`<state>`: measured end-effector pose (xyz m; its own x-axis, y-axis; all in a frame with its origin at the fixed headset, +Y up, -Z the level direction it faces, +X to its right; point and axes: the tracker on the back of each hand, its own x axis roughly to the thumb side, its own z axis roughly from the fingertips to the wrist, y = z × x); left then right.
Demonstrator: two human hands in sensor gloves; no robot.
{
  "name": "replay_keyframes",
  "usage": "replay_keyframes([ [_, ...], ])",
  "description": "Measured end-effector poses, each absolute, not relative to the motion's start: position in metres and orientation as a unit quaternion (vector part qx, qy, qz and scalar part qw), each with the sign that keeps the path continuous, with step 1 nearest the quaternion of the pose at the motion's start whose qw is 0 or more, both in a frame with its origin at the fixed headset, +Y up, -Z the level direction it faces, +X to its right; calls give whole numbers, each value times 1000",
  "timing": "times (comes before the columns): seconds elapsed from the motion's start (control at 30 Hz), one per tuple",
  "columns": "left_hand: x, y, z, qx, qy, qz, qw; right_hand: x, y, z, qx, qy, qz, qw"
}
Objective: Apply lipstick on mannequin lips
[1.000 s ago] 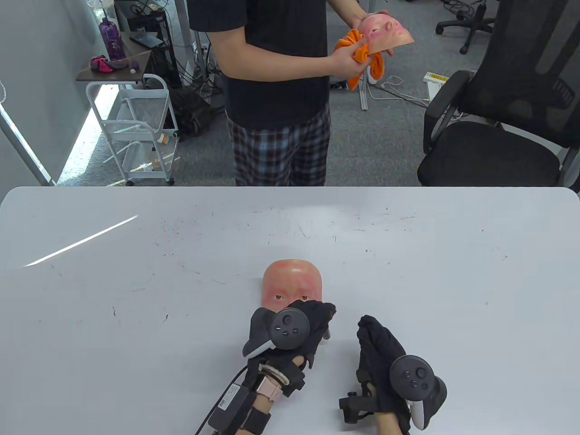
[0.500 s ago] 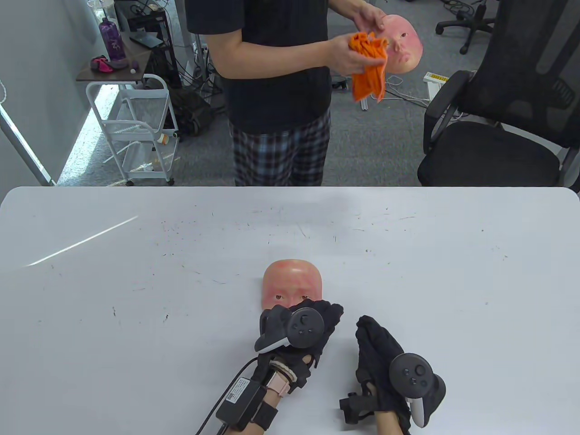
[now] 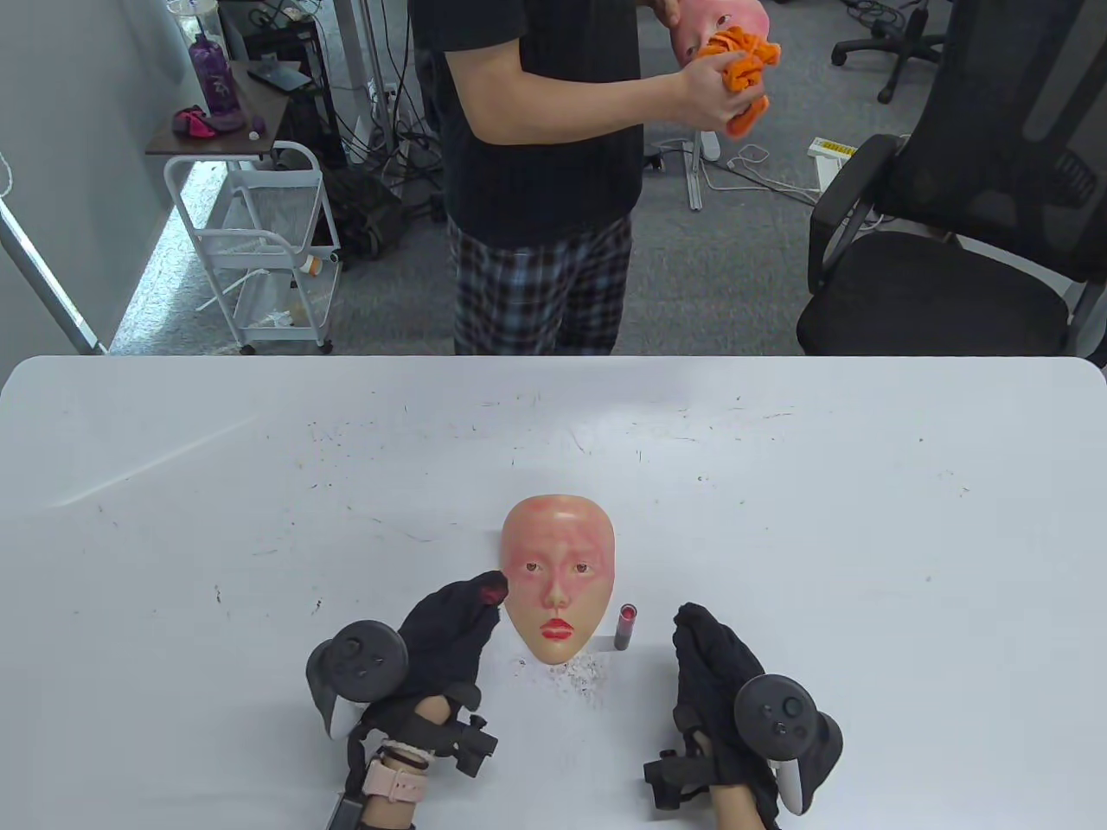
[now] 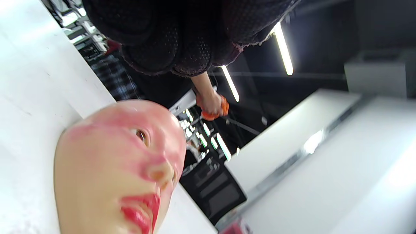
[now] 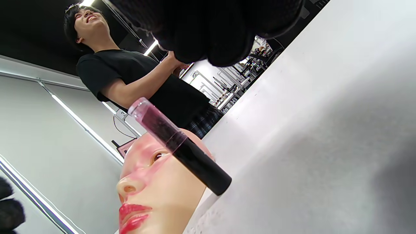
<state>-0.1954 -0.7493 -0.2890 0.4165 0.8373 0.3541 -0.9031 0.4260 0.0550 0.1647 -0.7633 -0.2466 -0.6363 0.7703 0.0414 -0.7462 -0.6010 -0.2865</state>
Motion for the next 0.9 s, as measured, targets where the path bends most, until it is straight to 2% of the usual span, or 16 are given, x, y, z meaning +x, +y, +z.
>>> replay_keyframes([
  [0.07,-209,-761,-287,151,-118,560,806,163,-764,-247,-39,-138,897,418],
  [0.23,-218,-772,-287,147,-98,573,801,160,-762,-246,-33,-142,901,408],
  [0.37,-217,-767,-286,169,-116,550,810,162,-761,-246,-36,-150,901,406],
  [0.6,-225,-755,-282,221,-148,489,831,158,-753,-241,-22,-201,933,299],
  [0.77,-216,-746,-280,201,-191,390,878,153,-750,-240,-17,-185,964,188],
  [0.9,-206,-745,-281,131,-189,228,946,150,-750,-242,-26,-153,984,91],
])
